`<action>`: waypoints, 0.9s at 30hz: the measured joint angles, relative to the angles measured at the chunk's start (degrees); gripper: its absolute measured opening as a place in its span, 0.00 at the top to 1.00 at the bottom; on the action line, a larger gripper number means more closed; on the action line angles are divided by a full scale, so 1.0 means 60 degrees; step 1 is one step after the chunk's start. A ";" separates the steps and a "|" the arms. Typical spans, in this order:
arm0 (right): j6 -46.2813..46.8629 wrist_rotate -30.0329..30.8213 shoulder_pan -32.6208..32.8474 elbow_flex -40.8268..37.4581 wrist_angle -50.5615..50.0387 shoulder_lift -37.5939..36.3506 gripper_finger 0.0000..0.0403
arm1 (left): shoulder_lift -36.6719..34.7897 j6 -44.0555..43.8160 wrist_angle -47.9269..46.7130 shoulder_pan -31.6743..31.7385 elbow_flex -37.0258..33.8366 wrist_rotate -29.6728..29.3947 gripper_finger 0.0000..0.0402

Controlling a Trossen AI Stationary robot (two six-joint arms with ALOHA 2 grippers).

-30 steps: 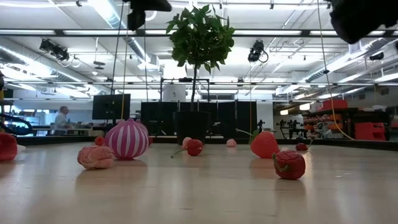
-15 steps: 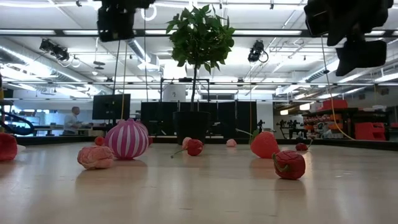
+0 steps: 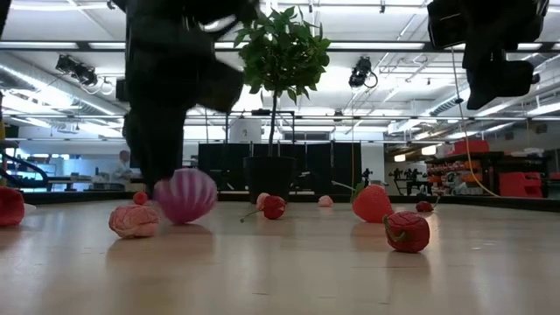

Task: Pick and placing Produce into tupperware
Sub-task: Put the onion into the bin

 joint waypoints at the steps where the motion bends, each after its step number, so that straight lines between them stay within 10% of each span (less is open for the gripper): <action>1: -0.0056 0.0000 0.0004 0.0000 0.0000 0.0000 0.24 | 0.0151 -0.0005 0.0090 0.0023 0.0003 0.0004 0.28; 27: -0.0170 0.0401 0.0000 0.0000 0.0033 0.0000 0.24 | 0.0528 0.0211 0.1892 0.0384 0.0007 0.0143 0.28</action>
